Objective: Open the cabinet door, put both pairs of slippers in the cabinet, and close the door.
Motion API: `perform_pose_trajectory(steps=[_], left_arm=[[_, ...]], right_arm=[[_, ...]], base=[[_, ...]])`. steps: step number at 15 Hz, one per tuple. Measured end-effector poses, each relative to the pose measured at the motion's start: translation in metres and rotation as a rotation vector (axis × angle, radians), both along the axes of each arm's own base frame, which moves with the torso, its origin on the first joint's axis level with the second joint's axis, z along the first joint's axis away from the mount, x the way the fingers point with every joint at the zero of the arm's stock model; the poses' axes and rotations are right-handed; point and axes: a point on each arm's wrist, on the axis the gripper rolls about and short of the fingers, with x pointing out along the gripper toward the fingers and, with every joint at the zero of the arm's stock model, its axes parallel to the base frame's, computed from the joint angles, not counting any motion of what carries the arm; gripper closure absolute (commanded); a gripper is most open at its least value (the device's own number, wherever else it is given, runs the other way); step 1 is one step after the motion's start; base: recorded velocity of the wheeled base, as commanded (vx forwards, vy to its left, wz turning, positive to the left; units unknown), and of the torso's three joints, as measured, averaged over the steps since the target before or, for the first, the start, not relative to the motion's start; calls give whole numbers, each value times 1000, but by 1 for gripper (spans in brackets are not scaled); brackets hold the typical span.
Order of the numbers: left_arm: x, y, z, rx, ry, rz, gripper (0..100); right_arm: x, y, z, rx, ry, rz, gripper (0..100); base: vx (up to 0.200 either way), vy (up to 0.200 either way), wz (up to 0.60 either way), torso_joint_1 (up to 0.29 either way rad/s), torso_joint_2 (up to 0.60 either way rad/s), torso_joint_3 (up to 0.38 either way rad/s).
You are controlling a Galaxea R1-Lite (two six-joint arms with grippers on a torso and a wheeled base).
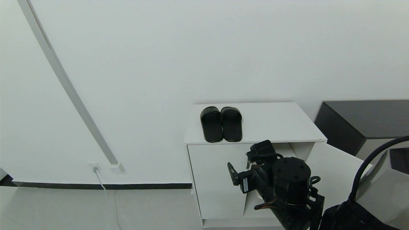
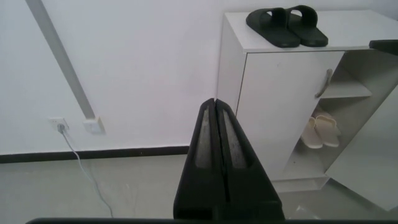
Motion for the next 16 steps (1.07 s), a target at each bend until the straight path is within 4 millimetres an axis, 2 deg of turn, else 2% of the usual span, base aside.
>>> perform_pose_trajectory(steps=[2, 5, 13, 16], left_arm=[[0, 0, 0, 1, 0, 0, 100], [0, 0, 0, 0, 1, 0, 100], [0, 0, 0, 2, 1, -1, 100], [0, 0, 0, 4, 1, -1, 100]], right_arm=[[0, 0, 0, 0, 1, 0, 0], [1, 0, 0, 0, 0, -1, 0], [8, -2, -4, -10, -9, -22, 0], [9, -2, -5, -15, -7, -28, 0]], base=[[0, 0, 0, 16, -30, -13], [0, 0, 600, 7, -12, -2], [0, 0, 0, 0, 0, 0], [200, 0, 0, -2, -1, 4]])
